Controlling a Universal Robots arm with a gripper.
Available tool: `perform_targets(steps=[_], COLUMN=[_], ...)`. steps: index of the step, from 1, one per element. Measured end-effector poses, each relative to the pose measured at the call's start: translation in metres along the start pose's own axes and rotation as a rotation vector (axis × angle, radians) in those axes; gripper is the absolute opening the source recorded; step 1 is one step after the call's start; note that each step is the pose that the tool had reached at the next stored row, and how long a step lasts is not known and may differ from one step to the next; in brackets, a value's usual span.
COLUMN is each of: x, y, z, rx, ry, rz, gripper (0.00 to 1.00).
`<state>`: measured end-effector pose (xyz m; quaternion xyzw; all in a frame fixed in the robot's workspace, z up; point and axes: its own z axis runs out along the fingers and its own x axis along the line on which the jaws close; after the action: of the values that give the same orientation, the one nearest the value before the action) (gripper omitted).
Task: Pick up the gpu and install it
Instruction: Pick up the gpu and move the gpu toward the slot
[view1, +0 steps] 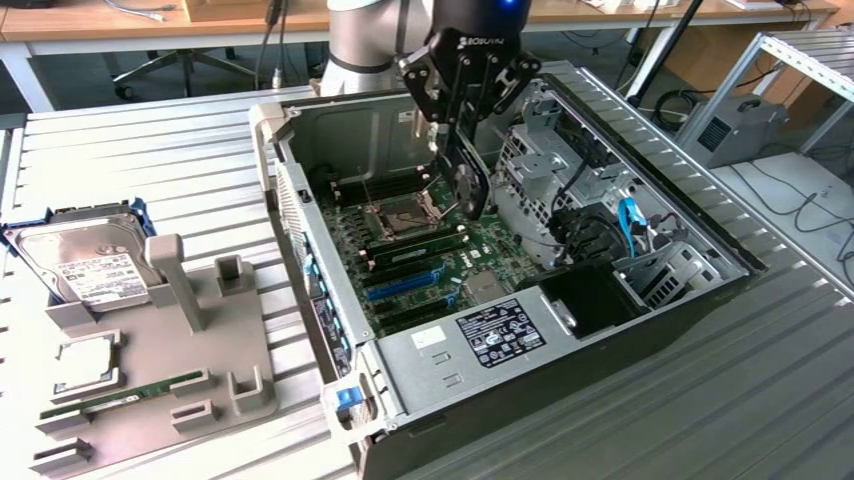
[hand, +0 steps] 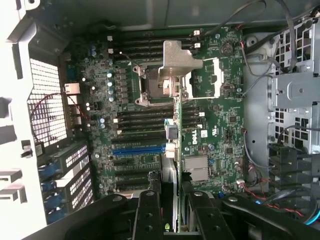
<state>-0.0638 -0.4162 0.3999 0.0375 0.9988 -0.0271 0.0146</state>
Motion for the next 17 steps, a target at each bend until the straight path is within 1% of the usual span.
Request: perform_targets(steps=[4, 14, 17], x=[-0.005, -0.015, -0.017], y=[0.0014, 0.0061, 0.0072], z=[0.0024, 0.0063, 0.0070], rx=[0.0034, 0.0148, 0.0169], ry=[0.0002, -0.0002, -0.0003], rz=[0.000, 0.000, 0.000], gripper=[0.26, 0.26, 0.26])
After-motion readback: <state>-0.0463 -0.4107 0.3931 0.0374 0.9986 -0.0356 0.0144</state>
